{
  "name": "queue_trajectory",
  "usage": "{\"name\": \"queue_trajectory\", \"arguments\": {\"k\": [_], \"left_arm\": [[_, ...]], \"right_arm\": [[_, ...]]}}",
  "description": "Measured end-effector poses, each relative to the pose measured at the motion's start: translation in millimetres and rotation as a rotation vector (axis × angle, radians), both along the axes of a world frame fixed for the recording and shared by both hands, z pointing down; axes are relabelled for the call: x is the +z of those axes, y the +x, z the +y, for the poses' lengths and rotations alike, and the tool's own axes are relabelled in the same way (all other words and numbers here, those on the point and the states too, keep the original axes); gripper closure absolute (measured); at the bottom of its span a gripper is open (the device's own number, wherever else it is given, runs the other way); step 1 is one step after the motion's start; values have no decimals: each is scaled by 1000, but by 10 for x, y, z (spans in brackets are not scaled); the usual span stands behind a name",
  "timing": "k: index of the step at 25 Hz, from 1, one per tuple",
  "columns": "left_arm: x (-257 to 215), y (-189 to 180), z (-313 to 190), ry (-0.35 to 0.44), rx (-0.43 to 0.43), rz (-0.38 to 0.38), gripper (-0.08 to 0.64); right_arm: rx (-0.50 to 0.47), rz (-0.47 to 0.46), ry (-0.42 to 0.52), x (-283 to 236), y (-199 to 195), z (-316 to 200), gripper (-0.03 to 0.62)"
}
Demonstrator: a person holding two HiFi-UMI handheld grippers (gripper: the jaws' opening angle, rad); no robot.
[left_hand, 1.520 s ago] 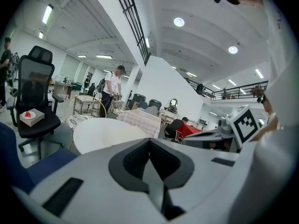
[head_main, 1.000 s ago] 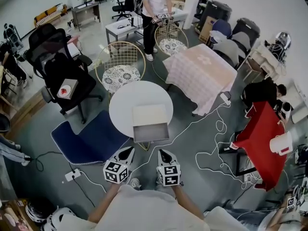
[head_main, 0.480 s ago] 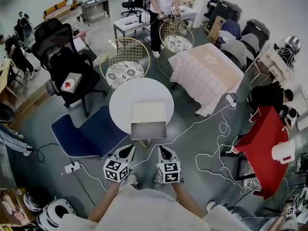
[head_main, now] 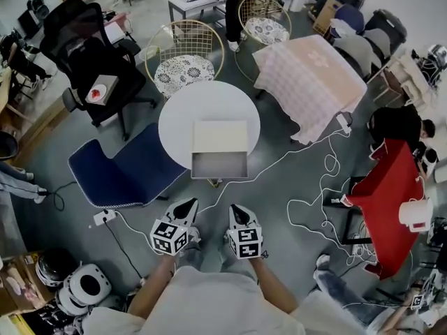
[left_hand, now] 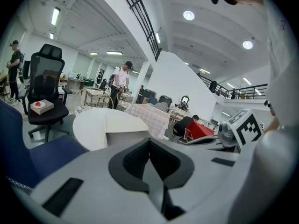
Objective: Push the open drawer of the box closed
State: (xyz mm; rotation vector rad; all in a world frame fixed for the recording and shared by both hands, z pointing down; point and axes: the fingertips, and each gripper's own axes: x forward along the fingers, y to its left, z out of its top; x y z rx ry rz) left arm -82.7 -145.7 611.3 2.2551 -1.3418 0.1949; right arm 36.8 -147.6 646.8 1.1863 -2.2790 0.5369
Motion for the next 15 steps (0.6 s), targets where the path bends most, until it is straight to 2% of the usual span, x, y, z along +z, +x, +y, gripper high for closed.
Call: {"name": "queue_trajectory", "arguments": {"k": [15], "left_arm": [[522,-10,248,-95,-8,33,548]], "right_arm": [[5,41,-122,633,-63,357,575]]}}
